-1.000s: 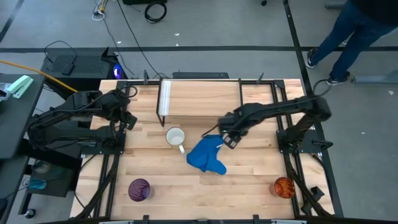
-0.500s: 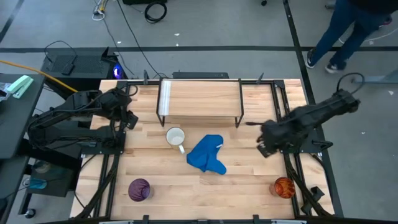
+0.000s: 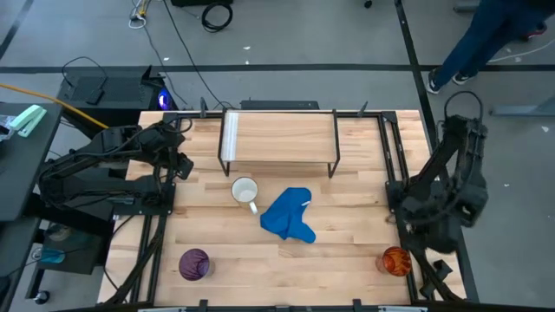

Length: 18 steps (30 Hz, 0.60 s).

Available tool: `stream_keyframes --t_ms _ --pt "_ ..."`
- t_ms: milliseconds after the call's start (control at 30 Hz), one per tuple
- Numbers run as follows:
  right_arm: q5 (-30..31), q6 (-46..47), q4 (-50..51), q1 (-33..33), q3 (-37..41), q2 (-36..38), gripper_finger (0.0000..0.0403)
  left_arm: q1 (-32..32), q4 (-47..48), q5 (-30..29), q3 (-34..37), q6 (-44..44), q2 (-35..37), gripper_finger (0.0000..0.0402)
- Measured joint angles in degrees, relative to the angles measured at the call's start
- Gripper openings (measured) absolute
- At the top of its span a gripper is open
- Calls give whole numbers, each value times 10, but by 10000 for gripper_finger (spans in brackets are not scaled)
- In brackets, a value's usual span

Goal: Stack small to large cups/mugs on shelf
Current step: Put the orange cup on the shelf

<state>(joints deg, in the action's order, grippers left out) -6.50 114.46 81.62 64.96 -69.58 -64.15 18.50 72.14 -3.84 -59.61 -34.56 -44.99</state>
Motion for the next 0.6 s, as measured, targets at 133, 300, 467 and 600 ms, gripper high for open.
stream_keyframes --t_ms 133,300,467,600 --pt "5 15 -4 58 0 -39 157 0 0 0 0 -33 0 83" --pt "18 4 -6 95 0 -92 157 0 0 0 0 -71 0 86" --pt "35 -16 -8 106 0 -128 157 0 1 0 0 -103 0 91" --pt "56 -24 -29 106 0 -140 157 0 1 0 0 -117 0 86"
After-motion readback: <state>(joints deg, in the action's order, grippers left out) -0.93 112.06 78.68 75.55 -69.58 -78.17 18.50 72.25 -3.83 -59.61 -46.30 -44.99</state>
